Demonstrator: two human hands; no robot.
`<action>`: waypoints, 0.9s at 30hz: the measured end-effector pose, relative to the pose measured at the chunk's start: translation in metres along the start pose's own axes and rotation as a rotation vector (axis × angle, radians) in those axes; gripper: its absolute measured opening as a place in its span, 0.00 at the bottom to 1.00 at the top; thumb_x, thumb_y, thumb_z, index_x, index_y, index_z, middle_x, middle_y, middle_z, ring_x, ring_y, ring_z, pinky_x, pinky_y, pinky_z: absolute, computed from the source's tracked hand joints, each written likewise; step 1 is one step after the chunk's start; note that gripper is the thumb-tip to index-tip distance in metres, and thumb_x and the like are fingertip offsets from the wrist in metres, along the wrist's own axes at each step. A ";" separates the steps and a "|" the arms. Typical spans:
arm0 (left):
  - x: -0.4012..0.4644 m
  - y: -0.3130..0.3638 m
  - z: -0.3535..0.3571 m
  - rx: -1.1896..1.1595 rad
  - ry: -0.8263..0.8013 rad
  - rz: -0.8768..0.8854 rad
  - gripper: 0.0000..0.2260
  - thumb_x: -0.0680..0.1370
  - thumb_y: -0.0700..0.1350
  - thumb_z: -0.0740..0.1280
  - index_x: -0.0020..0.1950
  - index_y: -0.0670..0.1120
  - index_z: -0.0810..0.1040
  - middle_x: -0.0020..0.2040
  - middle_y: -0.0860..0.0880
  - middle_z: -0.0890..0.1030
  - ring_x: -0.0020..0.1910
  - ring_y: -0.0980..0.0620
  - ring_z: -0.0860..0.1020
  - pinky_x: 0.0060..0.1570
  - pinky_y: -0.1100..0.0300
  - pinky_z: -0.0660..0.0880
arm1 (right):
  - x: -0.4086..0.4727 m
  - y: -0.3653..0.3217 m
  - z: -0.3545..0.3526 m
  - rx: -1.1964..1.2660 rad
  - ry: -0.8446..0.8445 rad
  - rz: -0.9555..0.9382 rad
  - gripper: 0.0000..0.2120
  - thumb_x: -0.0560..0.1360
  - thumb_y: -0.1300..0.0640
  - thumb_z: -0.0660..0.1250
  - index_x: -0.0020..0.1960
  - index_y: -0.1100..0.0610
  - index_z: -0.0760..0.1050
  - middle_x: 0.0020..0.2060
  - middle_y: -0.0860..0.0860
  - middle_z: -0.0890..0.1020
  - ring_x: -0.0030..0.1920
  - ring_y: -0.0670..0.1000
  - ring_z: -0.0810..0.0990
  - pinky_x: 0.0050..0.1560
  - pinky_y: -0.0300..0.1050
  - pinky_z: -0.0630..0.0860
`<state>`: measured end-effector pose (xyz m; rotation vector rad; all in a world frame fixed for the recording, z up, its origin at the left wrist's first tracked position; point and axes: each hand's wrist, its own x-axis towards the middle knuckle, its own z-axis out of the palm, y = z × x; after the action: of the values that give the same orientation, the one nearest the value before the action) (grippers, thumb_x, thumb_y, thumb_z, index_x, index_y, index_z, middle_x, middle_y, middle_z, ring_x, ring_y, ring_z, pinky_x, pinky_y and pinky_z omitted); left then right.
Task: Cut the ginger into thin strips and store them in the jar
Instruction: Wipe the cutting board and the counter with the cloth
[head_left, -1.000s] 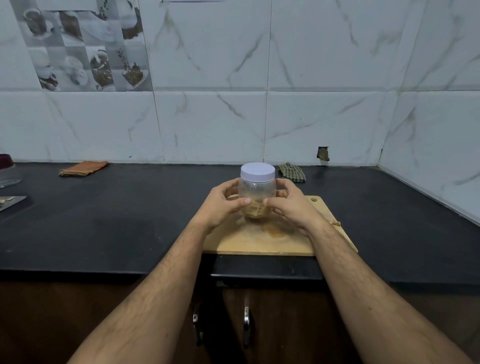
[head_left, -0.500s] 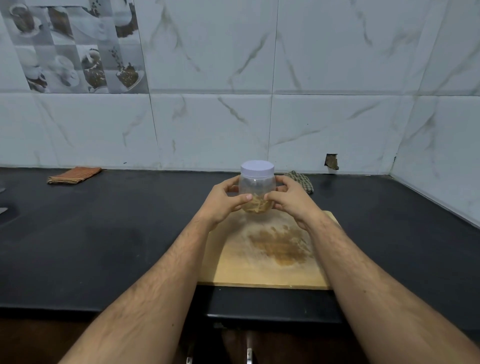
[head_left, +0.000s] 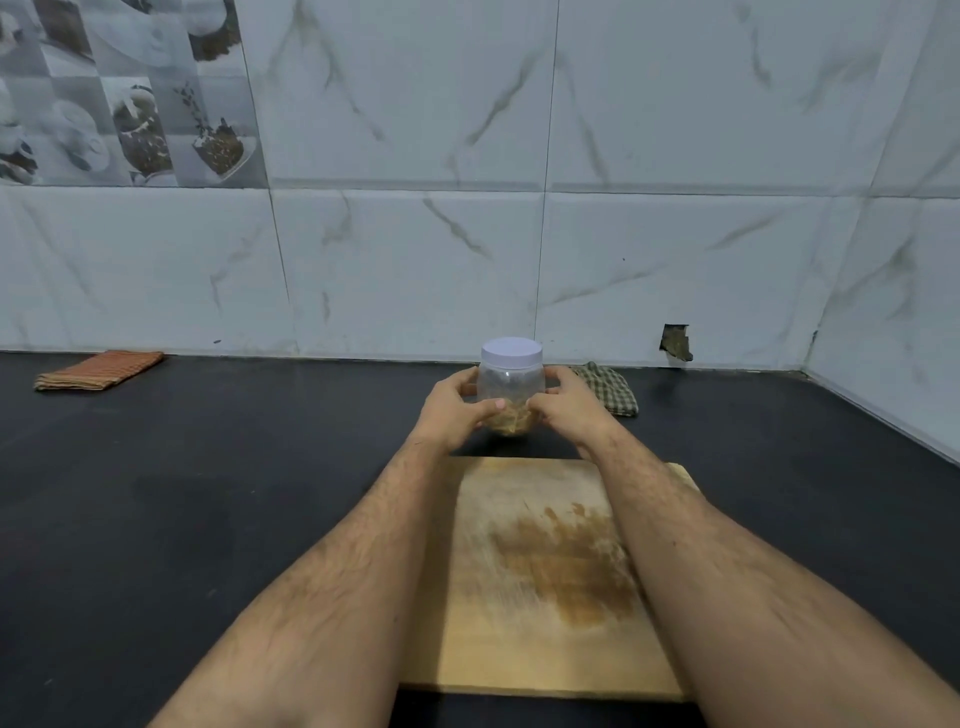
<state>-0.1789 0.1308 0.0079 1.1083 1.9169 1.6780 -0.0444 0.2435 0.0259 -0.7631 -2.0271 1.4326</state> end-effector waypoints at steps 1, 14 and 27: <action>0.005 -0.005 0.000 0.010 0.002 -0.012 0.29 0.72 0.41 0.76 0.72 0.47 0.72 0.62 0.49 0.79 0.60 0.50 0.78 0.57 0.48 0.79 | 0.005 0.002 0.000 -0.019 -0.006 0.009 0.21 0.74 0.64 0.69 0.66 0.56 0.69 0.54 0.54 0.81 0.54 0.53 0.81 0.59 0.54 0.79; -0.024 0.011 0.009 0.281 0.266 0.017 0.27 0.76 0.46 0.72 0.74 0.46 0.69 0.64 0.48 0.78 0.61 0.52 0.77 0.61 0.58 0.72 | -0.005 -0.004 -0.018 -0.222 0.071 -0.005 0.30 0.75 0.61 0.70 0.75 0.58 0.65 0.62 0.55 0.74 0.59 0.54 0.76 0.55 0.45 0.72; -0.135 0.068 0.072 0.383 0.059 0.175 0.05 0.78 0.48 0.70 0.50 0.49 0.84 0.43 0.55 0.83 0.41 0.57 0.81 0.49 0.57 0.80 | -0.132 -0.030 -0.087 -0.526 0.274 -0.033 0.05 0.74 0.59 0.69 0.40 0.53 0.78 0.38 0.49 0.81 0.40 0.52 0.81 0.38 0.50 0.81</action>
<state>-0.0213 0.0767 0.0257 1.4158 2.3035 1.4761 0.1043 0.1974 0.0658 -1.0648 -2.1960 0.7213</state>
